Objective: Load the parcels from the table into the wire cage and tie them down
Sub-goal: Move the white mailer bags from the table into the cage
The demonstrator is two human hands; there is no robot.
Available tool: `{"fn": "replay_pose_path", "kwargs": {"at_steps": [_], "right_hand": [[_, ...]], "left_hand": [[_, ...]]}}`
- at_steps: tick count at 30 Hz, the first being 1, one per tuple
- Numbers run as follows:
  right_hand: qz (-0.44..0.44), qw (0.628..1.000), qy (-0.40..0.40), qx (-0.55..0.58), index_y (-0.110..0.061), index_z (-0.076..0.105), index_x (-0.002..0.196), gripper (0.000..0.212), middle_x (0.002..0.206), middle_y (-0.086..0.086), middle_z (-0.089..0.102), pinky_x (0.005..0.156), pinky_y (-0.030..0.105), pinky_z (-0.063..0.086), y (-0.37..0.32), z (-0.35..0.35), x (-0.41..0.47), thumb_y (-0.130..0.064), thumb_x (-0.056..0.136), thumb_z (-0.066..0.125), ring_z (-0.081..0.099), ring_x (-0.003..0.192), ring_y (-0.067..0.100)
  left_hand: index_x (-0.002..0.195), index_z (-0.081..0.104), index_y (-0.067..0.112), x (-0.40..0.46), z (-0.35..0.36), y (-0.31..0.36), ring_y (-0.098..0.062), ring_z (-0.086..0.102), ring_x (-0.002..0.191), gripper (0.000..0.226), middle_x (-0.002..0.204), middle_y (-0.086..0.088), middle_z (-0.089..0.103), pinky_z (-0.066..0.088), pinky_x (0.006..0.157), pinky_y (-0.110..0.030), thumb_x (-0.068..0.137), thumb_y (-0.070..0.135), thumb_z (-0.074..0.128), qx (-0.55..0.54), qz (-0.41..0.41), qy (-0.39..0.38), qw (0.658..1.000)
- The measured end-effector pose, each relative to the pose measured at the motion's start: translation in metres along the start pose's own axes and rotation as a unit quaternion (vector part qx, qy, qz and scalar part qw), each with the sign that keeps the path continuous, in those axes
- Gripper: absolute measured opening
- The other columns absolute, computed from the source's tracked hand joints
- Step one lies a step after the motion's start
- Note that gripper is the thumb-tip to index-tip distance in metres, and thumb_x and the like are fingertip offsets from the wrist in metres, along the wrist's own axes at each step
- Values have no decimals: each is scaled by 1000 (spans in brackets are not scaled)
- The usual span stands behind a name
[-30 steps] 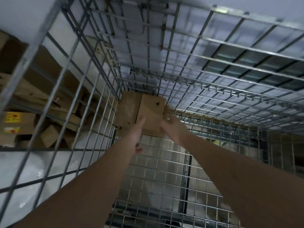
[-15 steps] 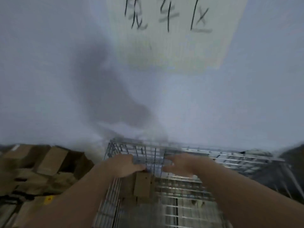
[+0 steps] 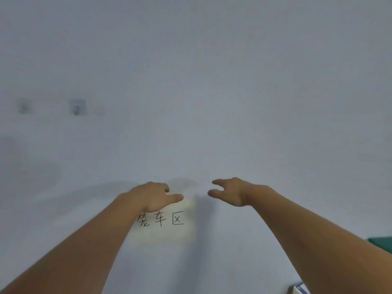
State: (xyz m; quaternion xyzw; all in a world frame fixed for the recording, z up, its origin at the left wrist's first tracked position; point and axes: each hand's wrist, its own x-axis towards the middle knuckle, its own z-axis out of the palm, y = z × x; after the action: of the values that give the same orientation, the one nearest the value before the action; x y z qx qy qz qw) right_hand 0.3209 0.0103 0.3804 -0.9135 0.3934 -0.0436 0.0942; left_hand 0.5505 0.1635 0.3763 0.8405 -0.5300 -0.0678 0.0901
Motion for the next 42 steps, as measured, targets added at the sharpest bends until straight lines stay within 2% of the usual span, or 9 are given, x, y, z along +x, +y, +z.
{"fn": "replay_pose_path", "kwargs": {"at_steps": [6,9,14,20,26,32,35,39,42], "right_hand": [[47,999,-7,-17,-33,22,157,77,162,5,31,120,48,25,27,-13,-61,-72,91,34,29,149,28],[75,997,-5,-10,-33,21,157,78,162,4,32,120,48,25,52,-5,-96,-73,91,34,28,149,27],[182,983,6,-7,-32,21,158,78,162,6,31,121,48,23,123,11,-187,-73,92,31,28,148,29],[373,928,-12,-4,-32,22,157,83,163,4,29,120,47,24,220,31,-341,-77,88,29,28,148,29],[426,904,-26,0,-32,22,157,83,163,4,29,121,48,23,272,46,-420,-79,89,28,28,148,28],[415,909,-37,13,-29,23,157,83,161,6,33,118,46,26,351,70,-435,-77,90,28,31,147,29],[401,915,-47,21,-27,24,157,83,161,7,33,119,47,28,405,81,-438,-76,90,28,33,146,30],[378,923,-64,25,-22,24,157,79,161,9,33,118,46,29,473,94,-434,-71,95,28,33,146,30],[357,930,-83,33,-19,25,156,75,160,10,35,117,46,31,514,106,-423,-66,98,29,35,144,31]], "left_hand": [[153,37,30,-19,11,63,-22,41,143,96,160,2,38,36,110,-41,78,90,36,9,53,-1,999],[156,31,29,-23,32,91,-20,33,148,96,163,3,32,32,115,-42,80,88,37,11,95,-5,995],[158,29,27,-26,71,159,-22,30,150,97,165,1,28,27,120,-44,82,87,37,19,176,-53,983],[156,32,24,-63,135,285,-22,34,148,95,163,0,32,30,119,-43,84,85,38,3,320,-106,941],[157,30,23,-105,190,386,-26,37,146,98,164,-4,32,34,116,-45,83,87,35,40,412,-144,899],[155,34,23,-98,248,470,-28,44,140,97,160,-7,39,39,112,-47,83,87,33,59,421,-165,890],[157,31,25,-85,281,514,-27,40,144,94,163,-4,34,36,114,-44,85,85,34,55,397,-177,899],[155,35,25,-67,321,568,-25,43,140,88,161,-4,37,37,107,-39,87,82,36,44,364,-203,908],[156,34,24,-57,350,594,-26,40,143,93,161,-4,36,35,111,-41,86,85,33,48,338,-225,913]]}}
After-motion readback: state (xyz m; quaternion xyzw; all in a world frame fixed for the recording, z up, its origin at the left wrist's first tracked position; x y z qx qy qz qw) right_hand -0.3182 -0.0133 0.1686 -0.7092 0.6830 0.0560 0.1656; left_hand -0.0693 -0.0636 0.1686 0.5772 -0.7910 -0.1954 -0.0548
